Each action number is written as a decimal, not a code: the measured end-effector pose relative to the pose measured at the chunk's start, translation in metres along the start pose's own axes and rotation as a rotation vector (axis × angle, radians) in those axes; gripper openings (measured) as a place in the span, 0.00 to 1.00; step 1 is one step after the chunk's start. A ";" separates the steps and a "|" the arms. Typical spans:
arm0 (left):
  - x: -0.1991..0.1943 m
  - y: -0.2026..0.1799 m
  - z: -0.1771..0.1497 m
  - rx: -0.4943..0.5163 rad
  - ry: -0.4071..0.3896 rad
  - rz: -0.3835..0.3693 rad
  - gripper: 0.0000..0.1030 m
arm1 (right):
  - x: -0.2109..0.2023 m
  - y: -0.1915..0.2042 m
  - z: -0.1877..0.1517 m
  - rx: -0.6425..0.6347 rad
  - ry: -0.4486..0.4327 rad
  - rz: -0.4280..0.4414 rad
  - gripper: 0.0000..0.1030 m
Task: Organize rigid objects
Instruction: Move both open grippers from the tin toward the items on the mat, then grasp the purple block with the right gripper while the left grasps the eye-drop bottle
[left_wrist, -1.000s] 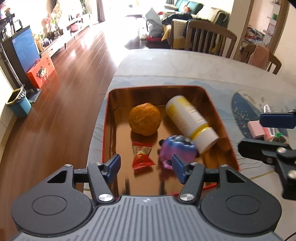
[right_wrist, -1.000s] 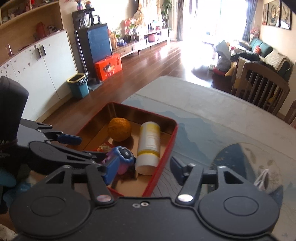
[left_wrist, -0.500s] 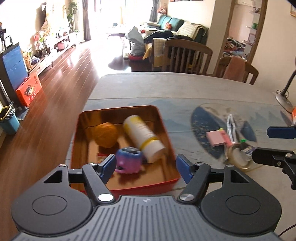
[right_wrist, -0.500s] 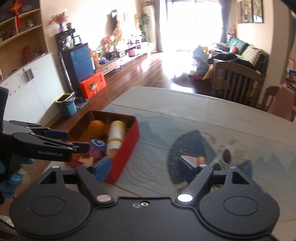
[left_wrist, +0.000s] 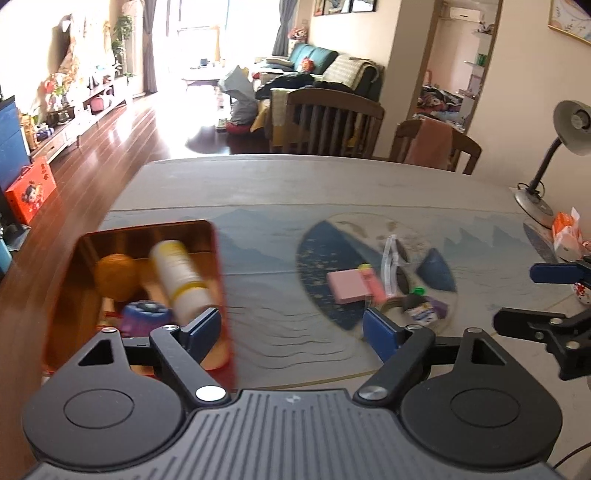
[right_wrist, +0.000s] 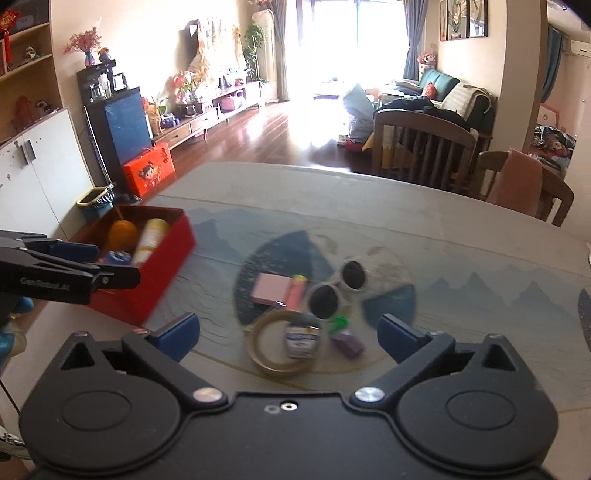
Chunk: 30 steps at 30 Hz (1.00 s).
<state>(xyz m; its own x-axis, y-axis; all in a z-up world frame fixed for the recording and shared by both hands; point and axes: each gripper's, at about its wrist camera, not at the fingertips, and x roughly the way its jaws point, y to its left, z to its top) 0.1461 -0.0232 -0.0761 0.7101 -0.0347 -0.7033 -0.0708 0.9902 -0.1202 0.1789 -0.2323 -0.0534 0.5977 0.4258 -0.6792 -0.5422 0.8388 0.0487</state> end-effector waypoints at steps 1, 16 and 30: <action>0.003 -0.008 0.000 0.004 0.002 -0.009 0.82 | 0.002 -0.006 -0.001 -0.007 0.005 -0.006 1.00; 0.064 -0.101 0.000 0.051 0.077 -0.081 0.82 | 0.054 -0.075 -0.027 -0.129 0.107 0.024 0.93; 0.125 -0.126 0.002 0.008 0.160 -0.044 0.81 | 0.098 -0.084 -0.031 -0.231 0.146 0.140 0.75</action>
<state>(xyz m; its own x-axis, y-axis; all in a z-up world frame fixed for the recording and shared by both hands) 0.2453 -0.1519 -0.1477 0.5919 -0.0981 -0.8000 -0.0359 0.9884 -0.1478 0.2654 -0.2717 -0.1467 0.4254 0.4646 -0.7767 -0.7434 0.6689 -0.0070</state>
